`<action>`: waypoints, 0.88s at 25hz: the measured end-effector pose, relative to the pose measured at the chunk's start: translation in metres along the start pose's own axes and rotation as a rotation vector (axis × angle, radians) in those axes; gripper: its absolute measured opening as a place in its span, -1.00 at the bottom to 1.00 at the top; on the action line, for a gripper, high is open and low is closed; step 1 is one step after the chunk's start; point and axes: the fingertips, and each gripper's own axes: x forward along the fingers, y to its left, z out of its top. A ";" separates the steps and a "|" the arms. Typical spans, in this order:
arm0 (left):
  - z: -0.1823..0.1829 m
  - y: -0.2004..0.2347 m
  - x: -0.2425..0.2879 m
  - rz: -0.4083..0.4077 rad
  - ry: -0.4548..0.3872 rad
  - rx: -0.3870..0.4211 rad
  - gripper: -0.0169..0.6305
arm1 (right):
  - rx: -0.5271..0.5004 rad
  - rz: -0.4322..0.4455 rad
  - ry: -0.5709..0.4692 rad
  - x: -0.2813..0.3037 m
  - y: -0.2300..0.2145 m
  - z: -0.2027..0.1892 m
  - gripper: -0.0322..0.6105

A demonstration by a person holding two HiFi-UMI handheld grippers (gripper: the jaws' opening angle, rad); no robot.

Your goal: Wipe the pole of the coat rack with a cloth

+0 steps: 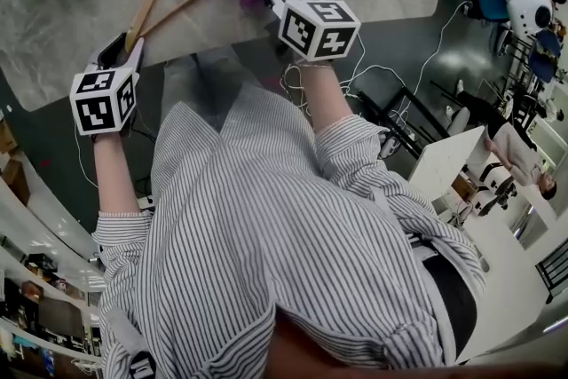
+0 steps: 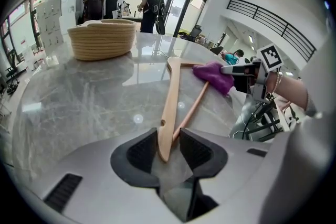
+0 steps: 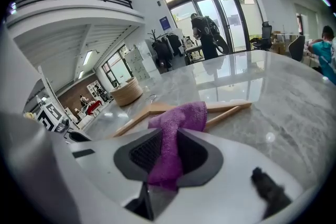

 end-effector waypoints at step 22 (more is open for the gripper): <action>0.002 -0.001 0.003 0.008 0.010 -0.047 -0.52 | 0.061 -0.109 -0.053 -0.018 -0.057 0.015 -0.61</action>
